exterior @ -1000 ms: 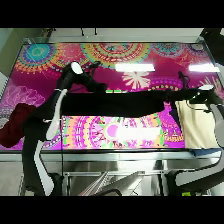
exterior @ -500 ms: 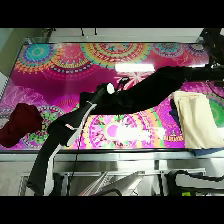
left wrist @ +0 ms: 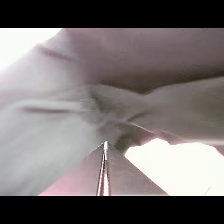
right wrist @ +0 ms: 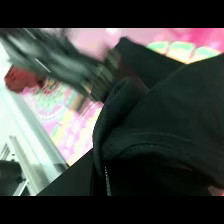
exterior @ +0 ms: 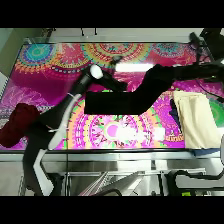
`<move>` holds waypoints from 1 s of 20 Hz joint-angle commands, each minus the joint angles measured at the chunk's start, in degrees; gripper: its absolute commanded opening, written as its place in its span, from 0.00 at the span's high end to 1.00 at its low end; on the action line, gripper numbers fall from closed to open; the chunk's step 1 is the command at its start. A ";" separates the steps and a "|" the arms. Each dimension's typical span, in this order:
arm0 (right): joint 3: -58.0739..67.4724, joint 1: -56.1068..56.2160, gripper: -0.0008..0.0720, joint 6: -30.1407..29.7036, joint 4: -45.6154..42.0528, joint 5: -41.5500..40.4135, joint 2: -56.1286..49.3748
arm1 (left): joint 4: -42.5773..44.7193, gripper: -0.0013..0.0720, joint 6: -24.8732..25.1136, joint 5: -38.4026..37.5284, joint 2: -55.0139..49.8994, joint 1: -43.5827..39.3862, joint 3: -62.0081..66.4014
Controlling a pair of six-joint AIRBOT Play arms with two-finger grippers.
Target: Fold the shirts.
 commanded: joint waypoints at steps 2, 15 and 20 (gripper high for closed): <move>0.09 14.23 0.96 0.63 -0.07 -11.67 -5.18 | -0.13 0.97 0.00 -10.34 14.49 14.99 0.02; 0.22 36.68 0.27 -14.32 12.70 -33.94 -14.93 | -0.63 0.97 0.00 -10.32 29.20 30.14 -7.54; 0.11 21.11 0.27 8.57 -10.99 -24.96 -9.99 | -0.50 0.97 0.04 -9.97 29.14 28.98 -11.45</move>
